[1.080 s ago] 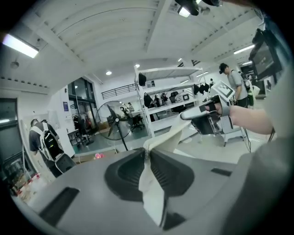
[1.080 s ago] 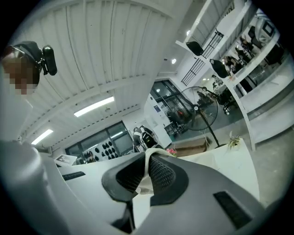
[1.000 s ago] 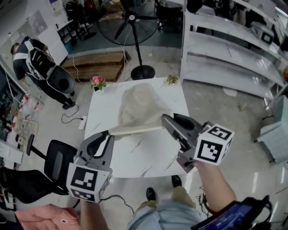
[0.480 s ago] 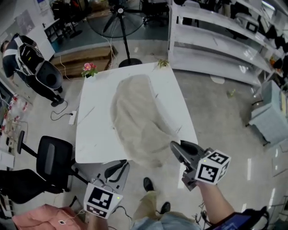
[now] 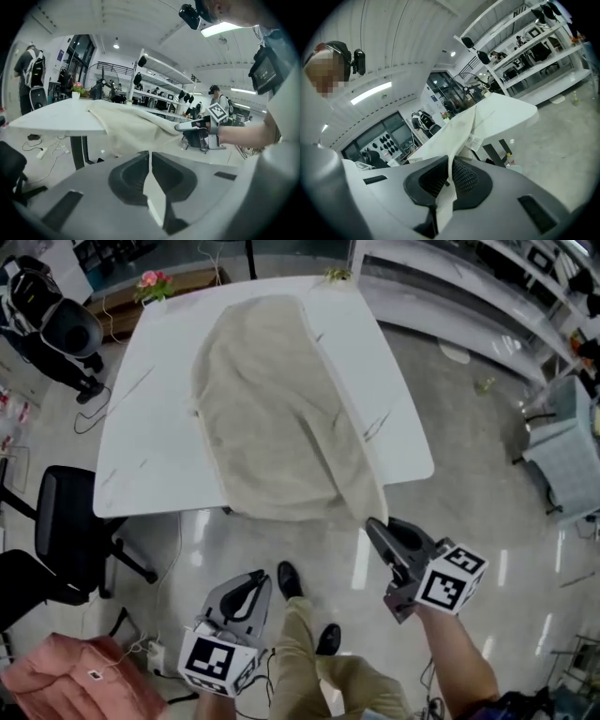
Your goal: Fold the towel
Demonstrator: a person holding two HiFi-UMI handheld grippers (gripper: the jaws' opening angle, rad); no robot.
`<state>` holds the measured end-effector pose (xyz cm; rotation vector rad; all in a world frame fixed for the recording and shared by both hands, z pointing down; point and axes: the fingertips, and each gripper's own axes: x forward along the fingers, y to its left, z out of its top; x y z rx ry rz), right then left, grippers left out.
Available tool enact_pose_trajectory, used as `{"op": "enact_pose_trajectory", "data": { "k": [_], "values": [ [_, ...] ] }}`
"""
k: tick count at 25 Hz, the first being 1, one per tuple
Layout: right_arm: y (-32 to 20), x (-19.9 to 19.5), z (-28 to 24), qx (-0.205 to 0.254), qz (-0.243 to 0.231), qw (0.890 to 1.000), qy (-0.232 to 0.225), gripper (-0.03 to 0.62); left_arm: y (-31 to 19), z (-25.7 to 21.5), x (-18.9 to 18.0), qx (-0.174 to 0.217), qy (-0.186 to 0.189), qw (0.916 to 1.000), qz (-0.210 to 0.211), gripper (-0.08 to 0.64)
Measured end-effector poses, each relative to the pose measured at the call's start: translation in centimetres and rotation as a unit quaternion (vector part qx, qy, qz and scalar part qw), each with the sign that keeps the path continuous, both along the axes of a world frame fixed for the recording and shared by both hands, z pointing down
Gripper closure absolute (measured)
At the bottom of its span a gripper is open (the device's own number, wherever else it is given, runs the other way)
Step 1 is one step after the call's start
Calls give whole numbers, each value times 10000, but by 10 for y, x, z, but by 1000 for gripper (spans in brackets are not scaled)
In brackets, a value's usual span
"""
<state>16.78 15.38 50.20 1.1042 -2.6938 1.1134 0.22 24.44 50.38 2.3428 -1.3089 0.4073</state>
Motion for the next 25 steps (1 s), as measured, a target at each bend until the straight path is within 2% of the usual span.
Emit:
{"op": "enact_pose_trajectory", "data": {
  "k": [4,11,12,14,17,19,21,25],
  "values": [
    [-4,1,19,67,-39,9998,156,563,-10,18,-4,205,-37,9996,-165,535],
    [-12,-4,36,100,-55,9993,365,563,-43,19,-37,722,115,9939,-820,533],
    [-13,-5,35,110,-73,9993,346,563,-48,22,-40,732,155,9933,-876,492],
    [-14,-9,33,139,-125,9994,286,563,-59,33,-43,680,300,9933,-885,333],
    [-10,-17,30,158,-239,9994,201,564,-74,60,-36,463,685,9948,-592,218],
    [-4,-19,27,158,-344,9992,152,564,-84,75,-23,347,962,9944,-258,177],
    [0,-19,22,160,-457,9988,116,565,-95,77,-13,427,1310,9905,1,144],
    [2,-17,16,169,-634,9978,20,565,-111,67,-6,713,2138,9737,320,107]
  ]
}}
